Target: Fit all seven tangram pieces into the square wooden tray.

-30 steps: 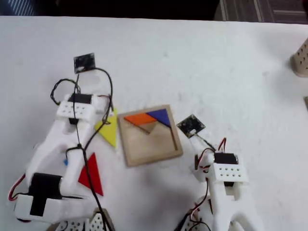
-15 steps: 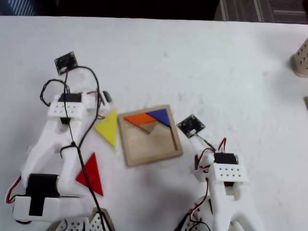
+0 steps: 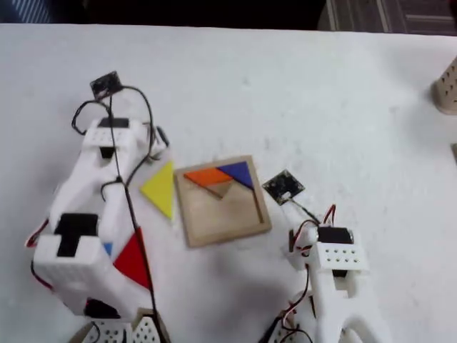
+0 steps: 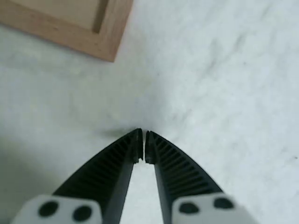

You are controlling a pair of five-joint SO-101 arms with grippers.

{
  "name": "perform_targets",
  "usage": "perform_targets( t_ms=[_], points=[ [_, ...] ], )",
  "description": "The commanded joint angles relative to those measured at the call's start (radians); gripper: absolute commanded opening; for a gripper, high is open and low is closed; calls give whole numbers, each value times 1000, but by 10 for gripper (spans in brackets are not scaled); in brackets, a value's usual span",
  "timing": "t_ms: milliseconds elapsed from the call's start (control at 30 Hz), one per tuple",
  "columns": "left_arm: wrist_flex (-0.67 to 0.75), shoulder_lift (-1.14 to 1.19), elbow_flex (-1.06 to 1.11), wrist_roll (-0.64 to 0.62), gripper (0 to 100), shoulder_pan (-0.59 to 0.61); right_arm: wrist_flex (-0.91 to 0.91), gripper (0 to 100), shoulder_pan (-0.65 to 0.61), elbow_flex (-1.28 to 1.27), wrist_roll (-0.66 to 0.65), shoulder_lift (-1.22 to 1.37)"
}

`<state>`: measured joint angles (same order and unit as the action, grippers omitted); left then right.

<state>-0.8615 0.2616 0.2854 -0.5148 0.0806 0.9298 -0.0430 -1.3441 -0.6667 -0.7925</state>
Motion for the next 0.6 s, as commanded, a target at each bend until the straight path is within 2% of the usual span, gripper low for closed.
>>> perform_targets(
  t_ms=[0,233,567],
  points=[
    [-9,53,-100,-35,229,22,-12,18,-8,3,-12,-16],
    [-110,71,-110,-118,229,24,-12,18,-8,3,-12,-16],
    [-100,74,-107,-126,229,28,-12,18,-8,3,-12,-16]
  ],
)
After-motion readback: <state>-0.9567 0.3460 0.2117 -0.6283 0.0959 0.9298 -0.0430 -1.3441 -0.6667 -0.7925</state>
